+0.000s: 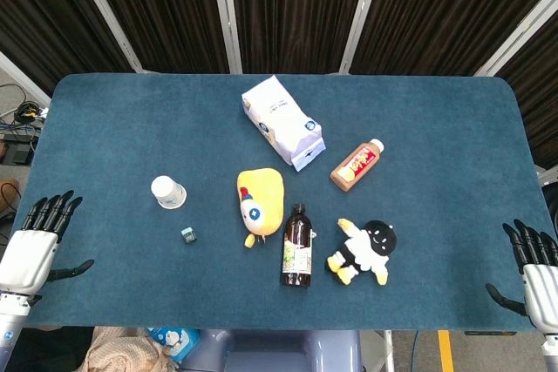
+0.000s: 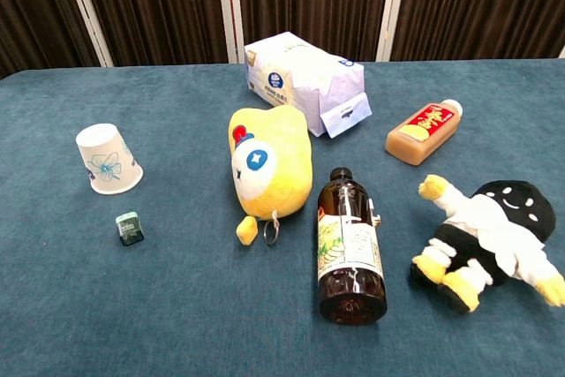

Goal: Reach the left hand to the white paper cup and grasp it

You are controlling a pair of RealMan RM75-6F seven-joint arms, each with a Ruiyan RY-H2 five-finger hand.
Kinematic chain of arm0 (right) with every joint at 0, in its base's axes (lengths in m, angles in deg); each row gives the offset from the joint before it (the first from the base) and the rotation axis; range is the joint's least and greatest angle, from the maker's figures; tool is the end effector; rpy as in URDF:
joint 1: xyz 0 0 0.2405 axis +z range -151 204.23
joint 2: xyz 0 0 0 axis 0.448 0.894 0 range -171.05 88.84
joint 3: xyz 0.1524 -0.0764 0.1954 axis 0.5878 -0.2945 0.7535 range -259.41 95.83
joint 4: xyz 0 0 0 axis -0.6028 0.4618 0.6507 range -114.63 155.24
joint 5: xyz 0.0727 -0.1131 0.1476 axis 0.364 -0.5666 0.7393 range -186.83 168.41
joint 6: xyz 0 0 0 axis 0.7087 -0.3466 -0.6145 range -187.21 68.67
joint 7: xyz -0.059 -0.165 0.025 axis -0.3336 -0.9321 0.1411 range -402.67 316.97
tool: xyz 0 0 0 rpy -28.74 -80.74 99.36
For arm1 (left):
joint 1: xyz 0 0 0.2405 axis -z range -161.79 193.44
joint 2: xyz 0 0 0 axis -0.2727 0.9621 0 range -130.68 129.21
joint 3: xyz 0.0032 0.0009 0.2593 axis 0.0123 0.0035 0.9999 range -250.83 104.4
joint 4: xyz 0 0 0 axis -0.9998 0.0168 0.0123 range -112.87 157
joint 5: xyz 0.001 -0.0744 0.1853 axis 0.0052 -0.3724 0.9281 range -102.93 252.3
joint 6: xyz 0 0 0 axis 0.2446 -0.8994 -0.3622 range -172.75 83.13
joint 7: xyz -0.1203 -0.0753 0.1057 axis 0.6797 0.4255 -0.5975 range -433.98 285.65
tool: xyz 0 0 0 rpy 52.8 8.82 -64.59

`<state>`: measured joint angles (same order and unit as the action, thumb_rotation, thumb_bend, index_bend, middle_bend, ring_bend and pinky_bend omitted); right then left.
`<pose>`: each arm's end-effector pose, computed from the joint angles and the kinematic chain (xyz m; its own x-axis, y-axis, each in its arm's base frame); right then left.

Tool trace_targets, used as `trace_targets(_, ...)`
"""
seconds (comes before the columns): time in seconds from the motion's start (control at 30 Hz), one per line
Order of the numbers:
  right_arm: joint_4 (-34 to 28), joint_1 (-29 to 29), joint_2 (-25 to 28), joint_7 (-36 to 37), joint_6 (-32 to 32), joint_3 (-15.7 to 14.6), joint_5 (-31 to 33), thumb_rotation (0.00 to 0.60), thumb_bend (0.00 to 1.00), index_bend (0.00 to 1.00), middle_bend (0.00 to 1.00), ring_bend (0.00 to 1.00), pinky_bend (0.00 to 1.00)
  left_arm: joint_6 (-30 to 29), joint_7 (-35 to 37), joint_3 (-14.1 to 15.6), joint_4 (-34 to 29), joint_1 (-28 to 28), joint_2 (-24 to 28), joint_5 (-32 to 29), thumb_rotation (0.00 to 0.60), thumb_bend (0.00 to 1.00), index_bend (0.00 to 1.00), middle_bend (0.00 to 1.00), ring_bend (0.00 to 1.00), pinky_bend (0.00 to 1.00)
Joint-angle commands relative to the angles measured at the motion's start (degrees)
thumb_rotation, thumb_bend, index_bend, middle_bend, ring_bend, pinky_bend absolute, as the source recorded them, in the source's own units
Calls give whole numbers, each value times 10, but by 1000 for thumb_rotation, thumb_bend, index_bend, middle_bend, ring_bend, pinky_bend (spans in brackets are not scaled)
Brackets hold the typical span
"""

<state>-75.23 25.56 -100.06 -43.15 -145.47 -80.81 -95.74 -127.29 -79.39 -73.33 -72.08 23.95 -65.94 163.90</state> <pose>-0.3246 -0.1740 0.1907 0.4304 -0.0574 0.9008 -0.8979 0.0754 0.4337 -0.2881 0.2188 0.1418 0.4456 0.0673 0.8927 0.8914 -0.1254 -0.4355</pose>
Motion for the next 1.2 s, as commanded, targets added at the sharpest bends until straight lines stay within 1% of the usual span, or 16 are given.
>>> trace_targets(0.03, 0, 0, 0, 0, 0, 0, 0, 600, 215, 0, 0, 0, 11, 0, 0, 0, 0, 0, 0, 0, 600, 44, 0, 0, 0, 0)
trace_targets(0.5, -1, 2, -2, -2, 2, 2, 2, 600, 215, 0, 0, 0, 11, 8, -6, -4, 5, 7, -1, -1, 600, 45, 0, 0, 0, 0)
trace_targets(0.67, 0, 4, -3, -2, 6, 1, 3, 600, 215, 0, 0, 0, 11, 36, -24, -22, -4, 28, -2, -24, 600, 44, 0, 0, 0, 0)
trace_targets(0.7, 0, 3, -2, 1, 6, 2, 4, 600, 216, 0, 0, 0, 11, 47, -35, -31, -7, 38, -3, -35, 600, 44, 0, 0, 0, 1)
trace_targets(0.73, 0, 3, -1, 3, 6, 2, 5, 600, 215, 0, 0, 0, 11, 57, -49, -39, -8, 47, -4, -43, 600, 45, 0, 0, 0, 11)
trace_targets(0.8, 0, 3, 0, 6, 5, 2, 5, 600, 215, 0, 0, 0, 11, 73, -71, -53, -9, 63, -9, -60, 600, 53, 0, 0, 3, 71)
trace_targets(0.87, 0, 3, 0, 7, 5, 2, 3, 600, 215, 0, 0, 0, 11, 95, -92, -69, -12, 83, -19, -83, 600, 72, 0, 15, 33, 155)
trace_targets(0.93, -1, 3, 0, 6, 5, 1, 2, 600, 216, 0, 0, 0, 11, 116, -106, -82, -17, 101, -27, -105, 600, 92, 0, 40, 66, 191)
trace_targets(0.97, -2, 3, -1, 4, 5, 1, 1, 600, 216, 0, 0, 0, 11, 130, -120, -92, -17, 114, -34, -122, 600, 102, 0, 57, 82, 207)
trace_targets(1.03, -2, 3, -1, 2, 5, 1, 1, 600, 216, 0, 0, 0, 11, 147, -138, -101, -16, 130, -43, -141, 600, 114, 1, 89, 111, 236)
trace_targets(1.17, -2, 3, -1, 5, 5, 2, 3, 600, 216, 0, 0, 0, 11, 171, -171, -117, -12, 159, -64, -177, 600, 144, 55, 194, 194, 312)
trace_targets(1.2, -2, 3, -1, 6, 5, 2, 4, 600, 216, 0, 0, 0, 11, 178, -180, -121, -11, 166, -69, -188, 600, 148, 63, 203, 201, 318)
